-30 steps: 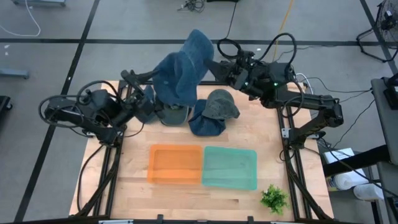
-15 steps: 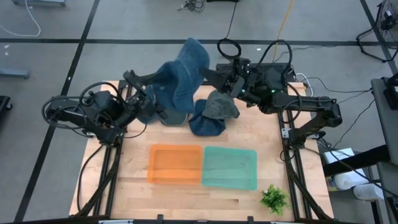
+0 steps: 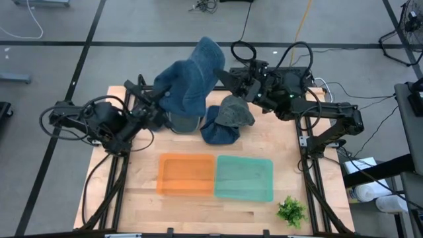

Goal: Pick & Place hat
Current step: Put the right blue cap into the orange bin

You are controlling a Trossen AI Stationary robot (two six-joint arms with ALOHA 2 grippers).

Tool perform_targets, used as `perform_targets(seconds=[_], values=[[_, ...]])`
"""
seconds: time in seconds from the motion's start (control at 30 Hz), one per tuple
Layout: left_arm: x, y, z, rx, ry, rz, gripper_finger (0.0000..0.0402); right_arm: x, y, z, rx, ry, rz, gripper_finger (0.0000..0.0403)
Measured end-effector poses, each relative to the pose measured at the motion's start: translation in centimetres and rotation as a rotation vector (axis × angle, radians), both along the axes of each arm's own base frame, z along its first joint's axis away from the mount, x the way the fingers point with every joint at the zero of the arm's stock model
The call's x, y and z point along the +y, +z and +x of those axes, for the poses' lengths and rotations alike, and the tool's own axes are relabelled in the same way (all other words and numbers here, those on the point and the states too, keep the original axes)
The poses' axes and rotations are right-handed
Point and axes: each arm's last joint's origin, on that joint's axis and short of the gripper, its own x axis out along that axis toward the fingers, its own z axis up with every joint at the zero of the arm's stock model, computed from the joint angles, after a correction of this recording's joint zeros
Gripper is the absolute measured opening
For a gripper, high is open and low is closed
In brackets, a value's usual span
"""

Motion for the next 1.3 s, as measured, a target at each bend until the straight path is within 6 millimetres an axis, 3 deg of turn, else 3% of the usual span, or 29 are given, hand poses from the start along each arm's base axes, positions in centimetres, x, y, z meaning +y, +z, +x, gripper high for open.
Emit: perform_targets(seconds=[0.2, 0.4, 0.63, 0.87, 1.1, 1.3], values=[[-0.5, 0.8, -0.6, -0.053, -0.002, 0.004, 0.0006, -0.1, -0.3, 0.1, 0.041, -0.015, -0.017, 0.0034], [-0.9, 2.1, -1.8, -0.144, -0.043, 0.041, 0.0005, -0.1, -1.5, 0.6, 0.197, 0.039, -0.039, 0.0084], [-1.1, 2.4, -2.6, -0.122, -0.063, 0.07, 0.0005, 0.5, -2.5, 0.8, 0.331, 0.176, -0.259, 0.0143], [-1.6, 2.6, -3.6, -0.081, -0.103, 0.084, 0.0005, 0.8, -3.2, 0.1, 0.449, 0.241, -0.389, 0.0157], [-1.8, 2.7, -5.4, -0.044, -0.155, 0.068, 0.0005, 1.3, -3.5, -2.5, 0.599, 0.363, -0.458, 0.0151], [-2.0, 1.9, -6.2, 0.051, -0.187, 0.075, 0.0005, 1.4, -2.2, -5.8, 0.624, 0.298, -0.527, 0.0148]])
